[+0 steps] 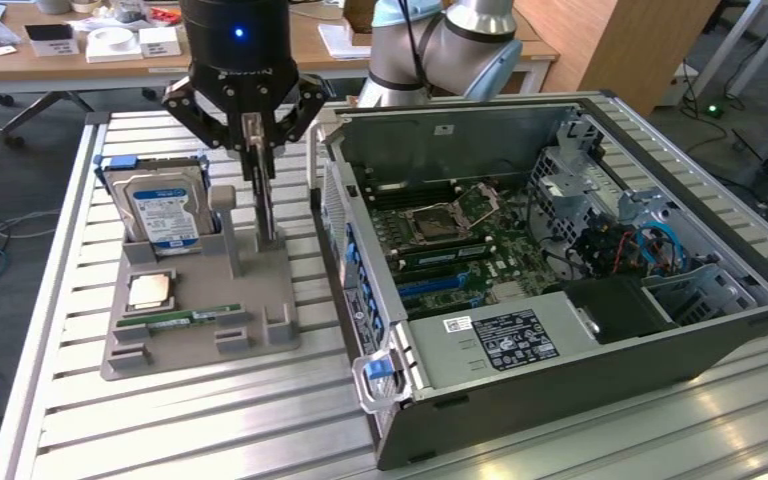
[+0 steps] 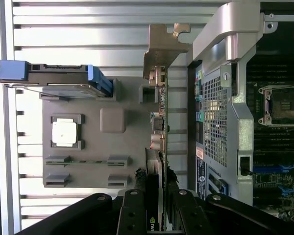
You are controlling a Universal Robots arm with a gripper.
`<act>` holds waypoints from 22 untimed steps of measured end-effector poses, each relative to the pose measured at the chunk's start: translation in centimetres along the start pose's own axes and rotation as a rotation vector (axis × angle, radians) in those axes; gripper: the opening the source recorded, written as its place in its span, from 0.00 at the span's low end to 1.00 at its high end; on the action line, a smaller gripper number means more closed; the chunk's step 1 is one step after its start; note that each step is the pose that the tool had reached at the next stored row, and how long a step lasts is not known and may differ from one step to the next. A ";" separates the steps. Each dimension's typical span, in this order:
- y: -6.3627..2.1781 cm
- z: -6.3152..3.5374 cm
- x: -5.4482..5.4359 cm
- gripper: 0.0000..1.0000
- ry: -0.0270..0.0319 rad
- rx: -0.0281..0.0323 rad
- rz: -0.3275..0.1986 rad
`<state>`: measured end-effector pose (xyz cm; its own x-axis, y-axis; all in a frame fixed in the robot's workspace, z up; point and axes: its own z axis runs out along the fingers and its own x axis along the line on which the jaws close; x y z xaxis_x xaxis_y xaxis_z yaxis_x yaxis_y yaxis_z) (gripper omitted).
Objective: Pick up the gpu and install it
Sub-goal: 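Pick up the gpu and move the gpu toward the slot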
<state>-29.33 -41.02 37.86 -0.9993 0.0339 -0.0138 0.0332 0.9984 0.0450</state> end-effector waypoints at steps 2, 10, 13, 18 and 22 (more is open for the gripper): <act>0.02 -0.39 0.0 0.26 -0.0001 -0.0001 0.000; 0.08 -1.79 0.0 0.26 0.0000 0.0000 0.000; 0.10 -2.23 0.0 0.26 0.0000 0.0000 0.000; 0.12 -2.67 0.0 0.26 -0.0002 -0.0002 0.000; 0.12 -2.68 0.0 0.26 0.0000 0.0000 0.000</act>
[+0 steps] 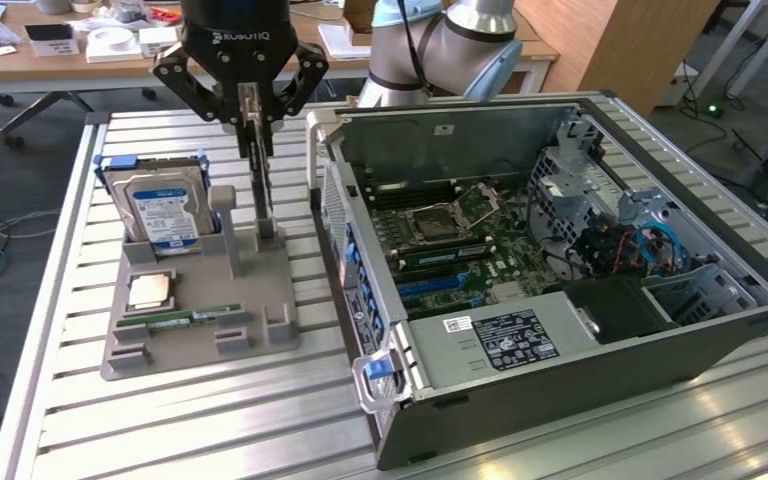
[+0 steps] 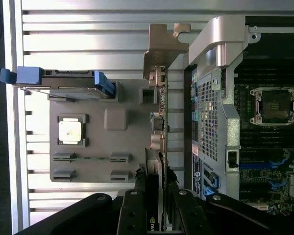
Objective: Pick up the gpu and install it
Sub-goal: 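Pick up the gpu and move the gpu toward the slot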
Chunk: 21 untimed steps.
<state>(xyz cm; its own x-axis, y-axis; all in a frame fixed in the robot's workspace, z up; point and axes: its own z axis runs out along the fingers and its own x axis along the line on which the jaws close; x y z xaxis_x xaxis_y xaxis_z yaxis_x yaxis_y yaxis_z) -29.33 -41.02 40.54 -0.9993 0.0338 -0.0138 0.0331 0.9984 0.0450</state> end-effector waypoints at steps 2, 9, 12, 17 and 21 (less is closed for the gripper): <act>0.00 0.00 0.0 0.26 0.0001 0.0000 0.000; 0.00 0.00 0.0 0.26 0.0000 0.0000 0.000; 0.06 -1.31 0.0 0.26 0.0000 0.0000 0.000; 0.06 -1.34 0.0 0.26 0.0000 0.0000 0.000; 0.06 -1.35 -0.2 0.26 0.0001 0.0001 0.000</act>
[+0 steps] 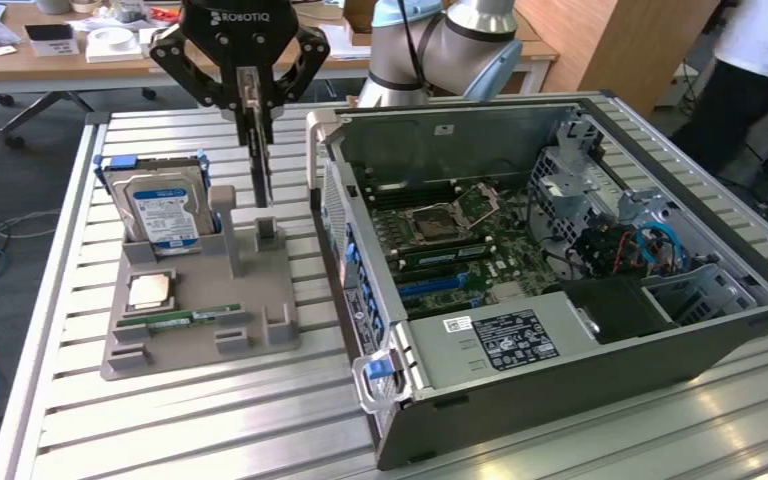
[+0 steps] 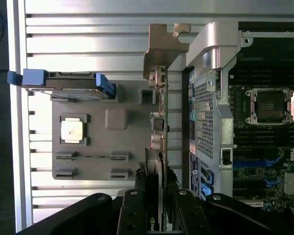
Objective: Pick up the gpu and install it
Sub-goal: 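Pick up the gpu and move the gpu toward the slot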
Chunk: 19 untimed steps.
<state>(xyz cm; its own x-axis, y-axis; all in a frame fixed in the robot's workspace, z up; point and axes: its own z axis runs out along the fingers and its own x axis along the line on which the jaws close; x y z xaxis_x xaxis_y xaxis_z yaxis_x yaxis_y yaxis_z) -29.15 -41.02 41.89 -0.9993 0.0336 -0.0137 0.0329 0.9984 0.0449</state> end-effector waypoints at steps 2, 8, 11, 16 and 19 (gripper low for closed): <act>0.01 0.00 -0.2 0.26 0.0000 0.0000 0.000; 0.04 0.03 -1.3 0.26 -0.0001 -0.0001 0.000; 0.06 0.03 -1.7 0.26 -0.0001 -0.0001 0.000; 0.08 0.04 -2.3 0.26 -0.0001 -0.0001 0.000; 0.09 0.04 -2.6 0.26 -0.0001 0.0000 0.000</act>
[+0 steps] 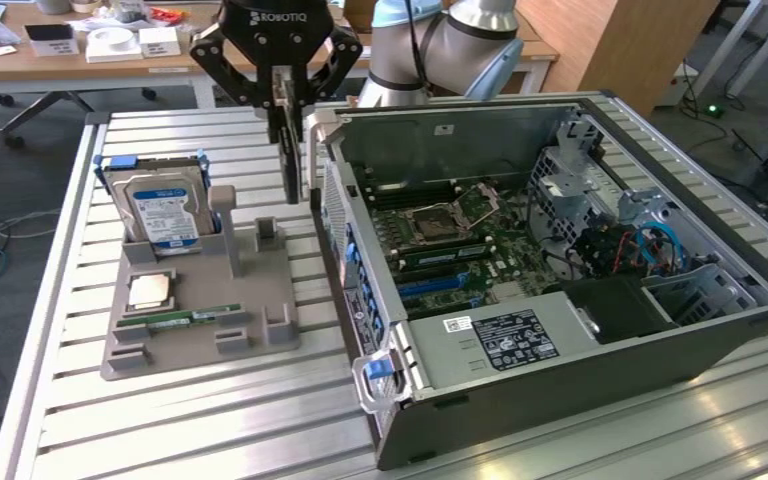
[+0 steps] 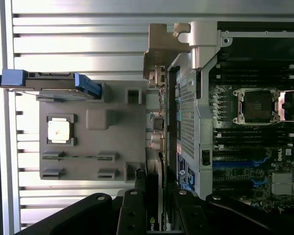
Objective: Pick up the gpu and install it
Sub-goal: 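Pick up the gpu and move the gpu toward the slot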
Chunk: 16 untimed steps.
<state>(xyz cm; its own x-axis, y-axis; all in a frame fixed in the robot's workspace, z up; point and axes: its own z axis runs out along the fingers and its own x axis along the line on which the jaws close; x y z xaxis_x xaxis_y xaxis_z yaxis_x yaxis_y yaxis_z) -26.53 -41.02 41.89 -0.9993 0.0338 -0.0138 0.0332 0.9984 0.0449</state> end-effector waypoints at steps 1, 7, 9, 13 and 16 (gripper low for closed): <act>0.00 0.00 -0.1 0.26 0.0001 0.0000 0.000; 0.02 0.01 -0.7 0.26 0.0000 -0.0001 0.000; 0.03 0.02 -0.9 0.26 0.0000 -0.0001 0.000; 0.04 0.02 -1.2 0.26 0.0000 0.0000 0.000; 0.05 0.03 -1.4 0.26 0.0000 -0.0001 0.000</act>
<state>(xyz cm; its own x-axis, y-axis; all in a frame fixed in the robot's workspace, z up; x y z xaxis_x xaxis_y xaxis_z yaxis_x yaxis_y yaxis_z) -25.09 -41.01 41.88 -0.9993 0.0338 -0.0138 0.0331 0.9984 0.0450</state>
